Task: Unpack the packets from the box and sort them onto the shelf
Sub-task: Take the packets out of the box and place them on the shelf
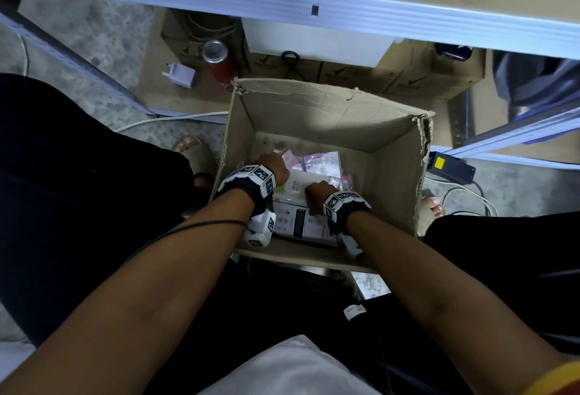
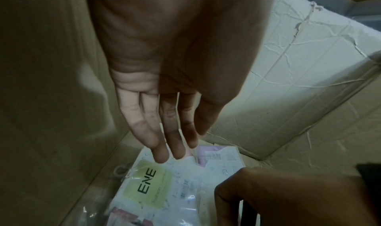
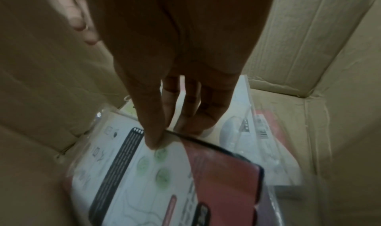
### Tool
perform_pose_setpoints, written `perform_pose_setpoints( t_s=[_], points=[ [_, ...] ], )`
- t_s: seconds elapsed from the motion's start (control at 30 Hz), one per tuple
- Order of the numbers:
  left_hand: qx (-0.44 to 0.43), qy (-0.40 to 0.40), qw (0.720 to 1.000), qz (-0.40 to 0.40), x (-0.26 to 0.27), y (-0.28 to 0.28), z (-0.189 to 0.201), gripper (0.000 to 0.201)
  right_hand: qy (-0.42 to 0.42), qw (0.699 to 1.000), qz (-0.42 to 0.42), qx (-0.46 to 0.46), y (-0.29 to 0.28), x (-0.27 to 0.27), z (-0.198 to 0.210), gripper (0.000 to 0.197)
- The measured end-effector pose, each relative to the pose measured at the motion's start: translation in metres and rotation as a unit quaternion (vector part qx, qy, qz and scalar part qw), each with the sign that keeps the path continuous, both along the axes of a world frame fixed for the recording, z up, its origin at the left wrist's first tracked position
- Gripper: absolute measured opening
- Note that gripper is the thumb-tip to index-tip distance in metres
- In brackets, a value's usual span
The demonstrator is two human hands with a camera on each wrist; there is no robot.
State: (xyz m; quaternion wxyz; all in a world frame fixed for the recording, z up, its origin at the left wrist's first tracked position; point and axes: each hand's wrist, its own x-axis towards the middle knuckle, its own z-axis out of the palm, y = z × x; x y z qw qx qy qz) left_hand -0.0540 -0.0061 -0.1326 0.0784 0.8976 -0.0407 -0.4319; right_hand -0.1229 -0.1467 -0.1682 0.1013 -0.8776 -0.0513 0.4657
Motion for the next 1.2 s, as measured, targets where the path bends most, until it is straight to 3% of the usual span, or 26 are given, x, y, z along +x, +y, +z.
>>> perform_pose_setpoints(
  t_s=[0.13,0.37,0.47,0.77,1.03,1.13,1.2],
  points=[
    [0.0,0.003,1.0,0.007,0.0,-0.003,-0.006,0.031,0.035,0.999,-0.024,0.018,-0.004,0.003,0.003,0.038],
    [0.008,-0.003,1.0,-0.018,0.002,-0.009,-0.027,0.03,0.064,0.997,-0.013,0.036,-0.014,-0.001,0.006,0.028],
    [-0.003,-0.019,0.999,-0.035,0.002,-0.013,-0.041,0.028,0.063,0.997,-0.014,0.037,-0.018,-0.002,0.007,0.033],
    [-0.034,-0.059,0.991,-0.113,-0.001,-0.015,-0.073,0.05,0.059,0.997,-0.036,0.028,-0.029,-0.001,0.005,0.043],
    [0.015,-0.063,0.981,-0.183,0.006,-0.021,-0.071,0.02,0.087,0.996,0.002,0.025,-0.025,-0.006,0.008,0.042],
    [-0.001,-0.044,0.984,-0.175,0.005,-0.026,-0.069,0.019,0.087,0.996,0.008,0.024,-0.026,-0.006,0.009,0.041],
    [-0.026,-0.022,0.984,-0.177,0.004,-0.027,-0.068,0.031,0.085,0.996,0.004,0.024,-0.027,-0.007,0.009,0.04]
  ],
)
